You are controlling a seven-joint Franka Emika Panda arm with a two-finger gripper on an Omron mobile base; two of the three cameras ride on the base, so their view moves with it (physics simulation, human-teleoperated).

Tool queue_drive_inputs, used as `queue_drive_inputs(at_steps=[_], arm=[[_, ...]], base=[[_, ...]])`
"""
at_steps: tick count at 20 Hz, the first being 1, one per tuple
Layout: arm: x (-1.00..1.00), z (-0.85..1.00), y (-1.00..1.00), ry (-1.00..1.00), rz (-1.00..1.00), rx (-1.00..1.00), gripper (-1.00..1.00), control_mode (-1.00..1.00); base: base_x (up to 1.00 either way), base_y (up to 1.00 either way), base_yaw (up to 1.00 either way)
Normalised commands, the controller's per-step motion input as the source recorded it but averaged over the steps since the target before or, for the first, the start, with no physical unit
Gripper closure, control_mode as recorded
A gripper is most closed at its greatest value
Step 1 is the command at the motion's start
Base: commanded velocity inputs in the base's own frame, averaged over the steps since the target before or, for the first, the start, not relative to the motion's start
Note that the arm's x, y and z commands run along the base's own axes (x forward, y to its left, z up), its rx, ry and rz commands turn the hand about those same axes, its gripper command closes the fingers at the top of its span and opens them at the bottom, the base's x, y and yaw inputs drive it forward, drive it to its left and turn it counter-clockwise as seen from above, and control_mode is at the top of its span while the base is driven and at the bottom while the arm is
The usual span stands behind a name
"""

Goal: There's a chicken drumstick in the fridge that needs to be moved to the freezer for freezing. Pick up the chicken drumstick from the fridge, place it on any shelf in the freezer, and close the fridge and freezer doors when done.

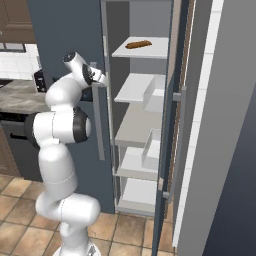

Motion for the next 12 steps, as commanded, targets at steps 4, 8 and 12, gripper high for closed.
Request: queue_drive_inputs(at_steps=[4, 8, 12], arm=[[0.33, 0.00, -0.08, -0.02, 0.07, 0.04, -1.00, -1.00], [0.38, 0.00, -0.05, -0.02, 0.09, 0.05, -1.00, -1.00], [0.43, 0.00, -0.06, -0.05, 0.08, 0.03, -1.00, -1.00]], base=[[0.00, 0.00, 0.00], [0.00, 0.00, 0.00], [0.00, 0.00, 0.00]])
